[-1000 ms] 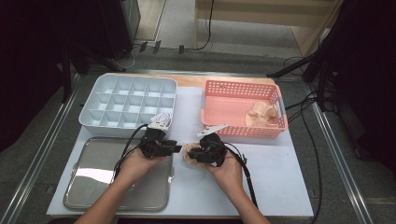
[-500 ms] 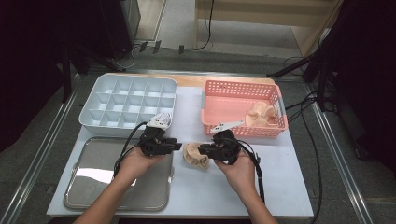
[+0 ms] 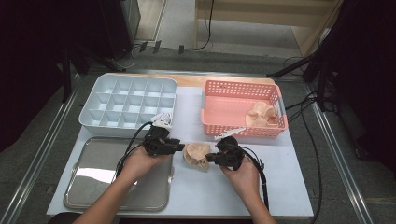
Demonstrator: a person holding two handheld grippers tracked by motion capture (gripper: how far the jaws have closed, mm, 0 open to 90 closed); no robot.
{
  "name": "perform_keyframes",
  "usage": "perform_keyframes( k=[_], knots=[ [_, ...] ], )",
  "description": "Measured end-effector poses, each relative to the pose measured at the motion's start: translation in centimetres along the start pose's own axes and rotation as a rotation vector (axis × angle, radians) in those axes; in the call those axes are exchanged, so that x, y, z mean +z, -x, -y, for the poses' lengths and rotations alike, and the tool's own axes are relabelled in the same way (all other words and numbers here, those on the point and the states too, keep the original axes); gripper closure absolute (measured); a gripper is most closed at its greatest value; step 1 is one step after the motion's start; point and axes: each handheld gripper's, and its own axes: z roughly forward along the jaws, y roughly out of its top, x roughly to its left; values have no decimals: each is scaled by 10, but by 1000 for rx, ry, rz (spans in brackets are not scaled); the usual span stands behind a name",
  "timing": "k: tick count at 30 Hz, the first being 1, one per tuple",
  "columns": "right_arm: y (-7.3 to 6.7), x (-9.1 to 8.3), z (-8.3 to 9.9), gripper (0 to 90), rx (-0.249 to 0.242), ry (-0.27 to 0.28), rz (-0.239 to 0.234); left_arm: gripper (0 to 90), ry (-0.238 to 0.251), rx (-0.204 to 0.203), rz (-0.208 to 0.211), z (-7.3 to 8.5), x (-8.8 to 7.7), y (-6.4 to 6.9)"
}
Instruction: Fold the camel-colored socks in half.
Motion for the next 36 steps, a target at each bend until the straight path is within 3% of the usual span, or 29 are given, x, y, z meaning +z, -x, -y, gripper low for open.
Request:
perform_keyframes(
  k=[14,20,27,30,36],
  knots=[
    [-9,18,-3,898,-31,-17,-7,680,-27,-1,-5,2,4,0],
    [-8,26,-3,900,-32,-26,-2,679,15,-6,0,-2,-8,0],
    [-7,28,-1,900,-21,-12,-1,683,53,35,27,-8,-16,14],
    [-7,28,-1,900,-20,-9,4,683,35,63,39,-8,-9,21],
    [-7,27,0,900,-15,-10,3,689,-19,73,47,-3,7,24]
  ],
)
